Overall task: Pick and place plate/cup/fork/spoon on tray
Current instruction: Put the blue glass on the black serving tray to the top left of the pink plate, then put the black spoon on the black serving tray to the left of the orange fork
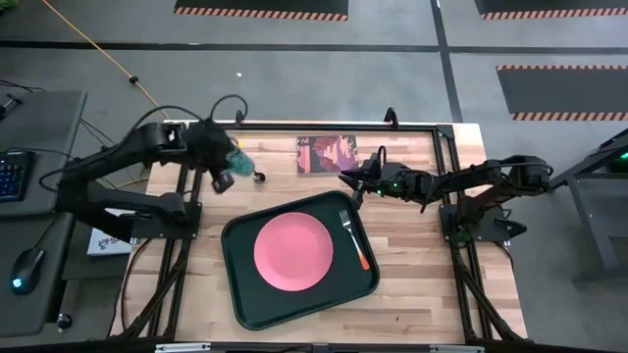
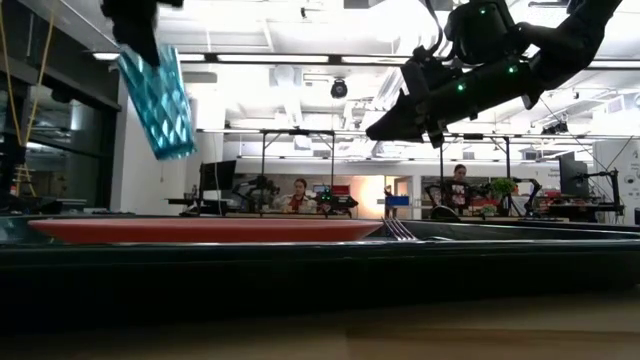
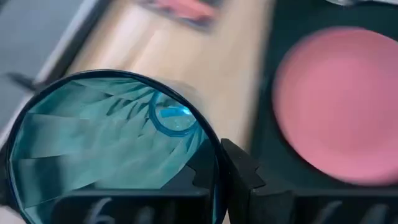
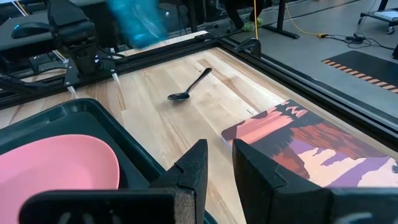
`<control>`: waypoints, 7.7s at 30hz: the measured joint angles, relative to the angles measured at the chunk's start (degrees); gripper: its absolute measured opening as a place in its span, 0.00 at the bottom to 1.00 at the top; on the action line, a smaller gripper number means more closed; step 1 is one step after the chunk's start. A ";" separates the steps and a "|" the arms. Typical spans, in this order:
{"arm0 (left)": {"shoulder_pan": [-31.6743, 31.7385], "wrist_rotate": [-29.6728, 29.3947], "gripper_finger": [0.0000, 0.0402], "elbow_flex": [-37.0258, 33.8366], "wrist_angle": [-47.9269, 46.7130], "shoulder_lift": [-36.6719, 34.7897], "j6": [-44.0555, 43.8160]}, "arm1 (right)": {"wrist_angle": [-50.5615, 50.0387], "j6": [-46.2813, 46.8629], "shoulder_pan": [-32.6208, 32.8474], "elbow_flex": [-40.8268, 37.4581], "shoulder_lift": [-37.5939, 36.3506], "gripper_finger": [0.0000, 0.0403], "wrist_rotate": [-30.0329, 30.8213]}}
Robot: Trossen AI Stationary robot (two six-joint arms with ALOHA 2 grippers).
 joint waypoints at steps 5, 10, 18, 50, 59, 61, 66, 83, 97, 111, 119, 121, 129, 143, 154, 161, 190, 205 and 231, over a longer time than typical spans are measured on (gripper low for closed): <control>-17.18 3.06 0.01 2.45 -6.63 0.93 -3.19 | -0.15 0.00 0.00 0.00 0.00 0.17 0.00; -34.17 3.20 0.01 2.45 -8.41 6.52 -13.77 | -0.18 0.00 0.00 0.02 0.00 0.17 0.00; -48.63 0.47 0.01 2.43 -7.71 20.26 -19.87 | -0.46 0.00 0.00 0.02 0.00 0.17 0.00; -52.78 -2.32 0.02 -3.27 -0.40 24.39 -30.35 | -1.36 0.00 0.02 0.02 0.00 0.17 -0.01; -52.57 -2.31 0.09 -3.27 1.26 24.39 -30.35 | -1.36 0.22 0.02 0.02 0.00 0.17 0.00; -52.15 -2.31 0.12 -3.27 1.26 24.39 -30.80 | -1.36 0.22 0.02 0.02 0.00 0.17 0.00; -51.09 -0.91 0.21 -3.27 1.24 24.39 -31.87 | -1.34 0.22 0.00 0.02 0.00 0.17 0.00; -50.03 -1.03 0.50 10.04 -5.30 24.10 -28.60 | -1.35 0.24 0.04 0.02 0.00 0.17 0.00; -41.90 -41.49 0.45 19.54 -8.51 24.08 -6.74 | -1.32 1.64 0.04 0.02 0.00 0.17 0.00; -3.07 -11.92 0.47 2.53 17.14 28.76 2.18 | -1.74 1.38 0.04 0.02 0.00 0.17 -0.02; -2.25 -13.00 0.47 -6.20 21.67 37.77 0.75 | -3.42 1.33 0.04 0.02 0.00 0.17 -0.02; -2.61 -14.12 0.47 -7.61 23.32 39.65 -1.01 | -3.44 1.31 0.04 0.02 0.00 0.17 -0.02; -4.17 -21.18 0.47 -10.21 23.63 42.22 -7.23 | -3.42 1.33 0.04 0.02 0.00 0.17 -0.01; -3.58 -20.77 0.47 -10.23 25.20 44.81 -10.70 | -3.85 1.44 0.04 0.02 0.00 0.17 -0.01; -3.62 -25.25 0.47 -10.23 26.00 48.13 -10.63 | -4.07 1.48 0.04 0.02 0.00 0.17 0.00; -2.33 -23.49 0.33 -10.23 25.52 48.26 -10.37 | -4.27 1.51 0.04 0.02 0.00 0.17 0.00; -10.78 -26.23 0.00 -5.27 21.31 27.85 -3.13 | -4.32 1.78 0.04 0.02 0.00 0.17 -0.98; -23.43 -10.51 0.00 -3.52 37.12 9.13 9.91 | 11.13 1.14 0.63 0.02 0.00 0.17 -16.41; -24.83 -3.86 0.00 -3.58 39.86 11.90 5.80 | -15.33 -30.62 8.60 21.24 7.58 0.55 -1.93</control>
